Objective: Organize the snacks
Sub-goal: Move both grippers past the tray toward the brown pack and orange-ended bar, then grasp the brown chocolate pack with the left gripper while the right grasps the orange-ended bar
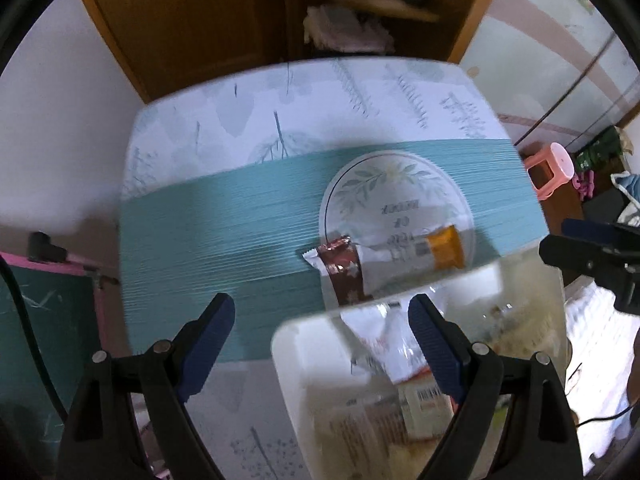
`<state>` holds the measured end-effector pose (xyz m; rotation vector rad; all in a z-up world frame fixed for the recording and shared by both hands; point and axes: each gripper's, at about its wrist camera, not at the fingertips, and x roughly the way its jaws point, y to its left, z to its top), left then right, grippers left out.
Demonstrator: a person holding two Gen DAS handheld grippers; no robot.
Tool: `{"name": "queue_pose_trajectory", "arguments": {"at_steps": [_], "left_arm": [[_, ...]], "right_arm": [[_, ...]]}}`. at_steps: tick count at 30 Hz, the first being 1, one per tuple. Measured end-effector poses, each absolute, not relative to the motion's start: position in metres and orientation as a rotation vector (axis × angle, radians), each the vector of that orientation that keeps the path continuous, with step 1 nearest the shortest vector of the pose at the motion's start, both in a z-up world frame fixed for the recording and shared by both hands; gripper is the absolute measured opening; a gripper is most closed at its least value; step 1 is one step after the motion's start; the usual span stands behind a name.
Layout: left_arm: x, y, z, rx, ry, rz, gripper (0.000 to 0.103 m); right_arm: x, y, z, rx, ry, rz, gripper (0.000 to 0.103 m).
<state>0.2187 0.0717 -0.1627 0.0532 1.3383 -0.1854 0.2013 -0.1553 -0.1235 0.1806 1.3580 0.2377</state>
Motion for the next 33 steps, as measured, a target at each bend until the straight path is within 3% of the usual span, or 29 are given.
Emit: {"name": "queue_pose_trajectory", "arguments": {"at_steps": [10,12,20,33], "left_arm": [[0.273,0.070,-0.261,-0.074,1.603,-0.201,0.086],[0.276,0.068,-0.275,-0.083,1.644,-0.207,0.075],[0.279,0.058,-0.304,-0.049,1.711,-0.269,0.058],[0.281,0.050,-0.308,-0.068,1.706,-0.303,0.057]], "right_arm": [[0.262,-0.144,-0.222,0.283,1.627,0.219,0.073],[0.266,-0.142,-0.239,0.316,1.683,0.211,0.073],[0.272,-0.125,-0.283,0.373,1.854,0.242,0.073],[0.293,-0.115,-0.282,0.371,1.754,0.197,0.073]]}}
